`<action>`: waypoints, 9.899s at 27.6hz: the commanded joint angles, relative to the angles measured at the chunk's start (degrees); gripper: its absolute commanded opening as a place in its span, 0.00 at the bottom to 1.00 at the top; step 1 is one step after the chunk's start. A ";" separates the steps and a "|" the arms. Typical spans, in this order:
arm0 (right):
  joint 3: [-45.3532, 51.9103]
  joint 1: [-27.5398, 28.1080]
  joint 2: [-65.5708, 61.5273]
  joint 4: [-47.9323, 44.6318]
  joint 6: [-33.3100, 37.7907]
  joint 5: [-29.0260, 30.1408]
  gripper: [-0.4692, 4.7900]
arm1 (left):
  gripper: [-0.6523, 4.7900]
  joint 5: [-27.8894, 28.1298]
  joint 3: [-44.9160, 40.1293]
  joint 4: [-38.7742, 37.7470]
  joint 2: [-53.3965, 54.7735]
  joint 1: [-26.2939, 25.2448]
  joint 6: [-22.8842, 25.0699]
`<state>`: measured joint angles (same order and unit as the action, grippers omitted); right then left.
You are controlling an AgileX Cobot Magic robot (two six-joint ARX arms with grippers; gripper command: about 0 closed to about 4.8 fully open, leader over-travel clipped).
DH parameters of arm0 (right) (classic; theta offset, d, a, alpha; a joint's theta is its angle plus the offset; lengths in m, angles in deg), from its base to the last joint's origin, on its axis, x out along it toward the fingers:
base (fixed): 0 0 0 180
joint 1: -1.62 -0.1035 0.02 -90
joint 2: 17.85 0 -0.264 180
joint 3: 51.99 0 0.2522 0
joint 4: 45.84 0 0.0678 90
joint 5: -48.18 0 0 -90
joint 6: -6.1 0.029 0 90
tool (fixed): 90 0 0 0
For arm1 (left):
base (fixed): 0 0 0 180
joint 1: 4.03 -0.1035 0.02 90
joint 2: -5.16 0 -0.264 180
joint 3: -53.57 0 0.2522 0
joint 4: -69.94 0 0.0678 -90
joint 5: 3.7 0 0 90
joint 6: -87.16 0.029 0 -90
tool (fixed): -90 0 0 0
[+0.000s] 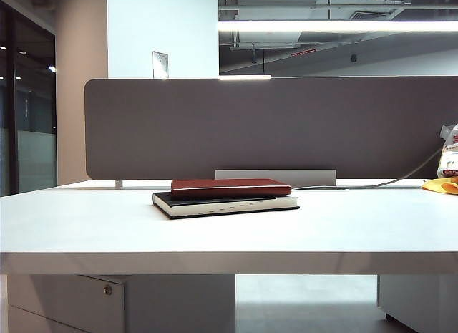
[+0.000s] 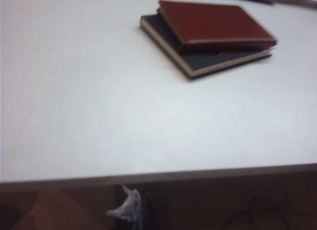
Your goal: Pick up the red book and place it on top of the black book.
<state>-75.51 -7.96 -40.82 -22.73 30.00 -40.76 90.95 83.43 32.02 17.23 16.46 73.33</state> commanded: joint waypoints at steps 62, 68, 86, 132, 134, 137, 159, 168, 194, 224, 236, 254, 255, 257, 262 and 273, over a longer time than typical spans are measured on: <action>9.49 -0.37 7.39 0.90 -5.92 -0.92 0.08 | 0.11 5.64 -11.67 -0.37 -11.87 0.09 2.21; 9.49 -0.37 7.45 0.81 -5.51 -0.92 0.08 | 0.11 5.64 -11.67 -0.35 -11.87 0.09 2.23; 9.49 -0.35 7.48 0.68 -5.53 -0.96 0.08 | 0.11 5.64 -11.67 -0.35 -11.87 0.09 2.23; 9.46 14.73 22.80 -0.17 -5.53 -1.09 0.08 | 0.11 5.64 -11.67 -0.26 -11.89 -21.42 2.25; 9.46 14.73 22.80 -0.17 -5.53 -1.07 0.08 | 0.11 5.64 -11.67 -0.24 -11.89 -22.99 2.25; 9.46 14.73 22.80 -0.17 -5.53 -1.07 0.08 | 0.11 5.62 -11.69 -0.15 -11.89 -23.08 2.25; 9.46 14.73 22.80 -0.15 -5.53 -1.09 0.08 | 0.11 7.15 -12.17 2.23 -11.89 -23.19 8.07; 9.46 14.71 22.80 -0.17 -5.53 -1.09 0.08 | 0.11 5.40 -15.69 14.47 -11.89 -23.23 10.95; 9.46 14.73 22.80 -0.17 -5.55 -1.09 0.08 | 0.11 -7.45 -15.69 14.32 -11.89 -23.23 16.20; 9.46 14.67 22.80 -0.11 -24.63 1.99 0.08 | 0.11 -7.45 -15.69 14.32 -11.89 -23.23 16.20; 9.49 14.60 22.80 -1.27 -22.62 14.05 0.08 | 0.11 -7.45 -15.69 14.32 -11.89 -23.23 16.20; 9.49 14.71 22.80 -4.81 -16.37 1.38 0.08 | 0.11 -7.45 -15.69 14.32 -11.89 -23.23 16.20; 9.49 14.69 22.80 -4.57 -16.39 1.36 0.08 | 0.11 -7.45 -15.69 14.32 -11.89 -23.23 16.20; 9.49 14.08 22.80 -4.52 -16.52 1.31 0.08 | 0.11 -7.48 -15.69 14.32 -11.89 -23.23 16.20; 9.49 8.94 22.80 -4.52 -17.16 -2.84 0.08 | 0.11 -7.45 -15.69 14.32 -11.89 -23.23 16.20; 9.49 2.93 22.80 -1.60 -18.34 -6.29 0.08 | 0.11 -7.45 -15.69 14.32 -11.89 -23.23 16.20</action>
<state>-66.22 -5.01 -18.02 -25.51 11.81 -46.77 83.89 68.00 46.57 5.30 -6.67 89.88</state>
